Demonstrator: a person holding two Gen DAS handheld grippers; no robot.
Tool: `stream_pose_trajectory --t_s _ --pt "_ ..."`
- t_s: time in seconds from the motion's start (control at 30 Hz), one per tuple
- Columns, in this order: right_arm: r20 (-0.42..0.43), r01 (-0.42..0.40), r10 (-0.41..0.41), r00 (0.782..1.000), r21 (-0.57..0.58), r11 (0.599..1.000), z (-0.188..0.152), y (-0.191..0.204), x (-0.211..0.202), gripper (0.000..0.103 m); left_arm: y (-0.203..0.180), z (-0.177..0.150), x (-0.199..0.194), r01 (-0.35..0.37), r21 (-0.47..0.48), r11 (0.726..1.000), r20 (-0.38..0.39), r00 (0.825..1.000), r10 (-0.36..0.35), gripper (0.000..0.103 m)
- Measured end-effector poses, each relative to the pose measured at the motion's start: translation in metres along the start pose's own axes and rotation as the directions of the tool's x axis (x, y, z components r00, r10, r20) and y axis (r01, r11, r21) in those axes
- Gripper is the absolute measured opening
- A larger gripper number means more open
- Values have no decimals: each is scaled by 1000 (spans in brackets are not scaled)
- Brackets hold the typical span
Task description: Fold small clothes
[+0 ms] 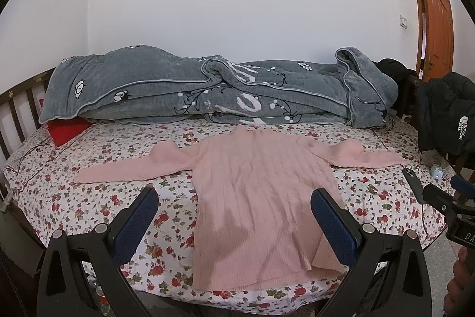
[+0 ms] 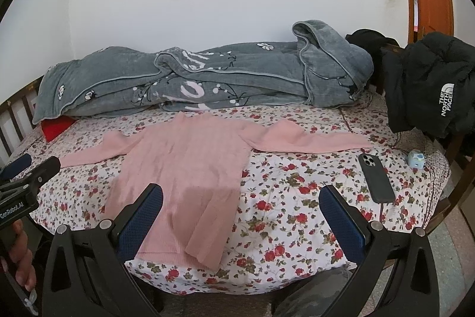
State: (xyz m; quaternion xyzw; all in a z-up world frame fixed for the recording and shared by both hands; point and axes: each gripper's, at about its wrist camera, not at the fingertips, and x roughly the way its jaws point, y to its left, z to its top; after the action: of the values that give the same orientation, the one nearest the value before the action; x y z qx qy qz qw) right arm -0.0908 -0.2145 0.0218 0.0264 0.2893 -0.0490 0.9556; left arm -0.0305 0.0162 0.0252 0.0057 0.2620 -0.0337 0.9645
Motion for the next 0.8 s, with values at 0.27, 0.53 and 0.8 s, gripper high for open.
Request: stream_pose_trajectory --t_s 0.27,0.53,0.8 --pt "1 -9 9 1000 -7 1000 5 8 21 103 16 -5 31 11 -12 1000 -29 1000 -11 103" --pt "-17 13 -14 1000 -21 1000 1 17 67 103 49 -14 76 -34 -16 999 -77 996 33 103" --pt "-124 -17 18 992 2 1000 -11 30 130 97 98 -30 133 -96 -20 995 -165 982 92 103"
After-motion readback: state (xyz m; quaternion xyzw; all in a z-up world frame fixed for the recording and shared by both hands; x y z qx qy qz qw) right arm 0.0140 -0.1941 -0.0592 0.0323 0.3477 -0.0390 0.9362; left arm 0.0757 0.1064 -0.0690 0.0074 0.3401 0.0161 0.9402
